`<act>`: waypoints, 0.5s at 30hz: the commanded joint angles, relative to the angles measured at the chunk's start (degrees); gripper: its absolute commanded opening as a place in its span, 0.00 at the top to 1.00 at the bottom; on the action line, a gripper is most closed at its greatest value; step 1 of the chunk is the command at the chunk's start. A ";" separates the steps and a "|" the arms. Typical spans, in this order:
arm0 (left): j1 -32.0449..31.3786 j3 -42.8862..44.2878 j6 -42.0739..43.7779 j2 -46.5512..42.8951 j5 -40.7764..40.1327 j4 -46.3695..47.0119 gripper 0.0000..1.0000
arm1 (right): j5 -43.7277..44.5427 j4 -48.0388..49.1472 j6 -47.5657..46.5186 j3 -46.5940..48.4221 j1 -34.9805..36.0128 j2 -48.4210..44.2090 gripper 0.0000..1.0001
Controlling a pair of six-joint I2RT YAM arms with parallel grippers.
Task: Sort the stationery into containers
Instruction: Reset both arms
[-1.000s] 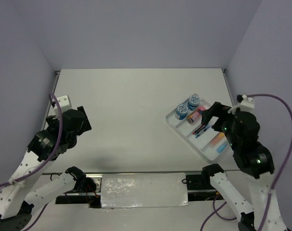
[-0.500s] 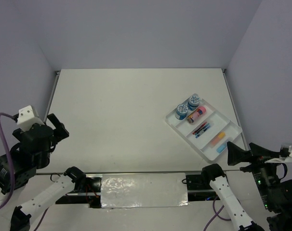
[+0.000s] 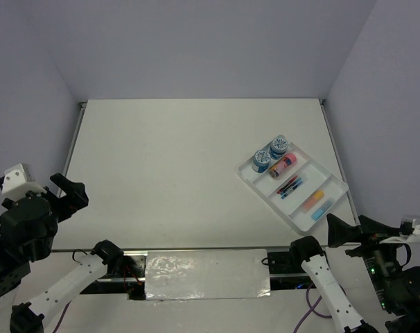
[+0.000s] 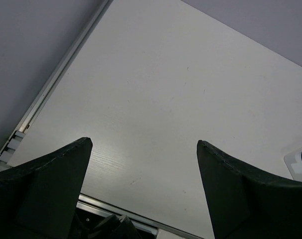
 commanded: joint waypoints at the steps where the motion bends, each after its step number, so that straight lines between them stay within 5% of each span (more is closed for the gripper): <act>1: 0.21 -1.37 1.41 -0.39 0.62 1.19 0.01 | -0.17 0.11 -0.13 -0.05 0.58 0.65 0.00; 15: 0.22 -7.17 1.68 -0.65 0.36 4.54 0.01 | -0.17 0.19 0.66 -0.93 0.50 1.10 0.00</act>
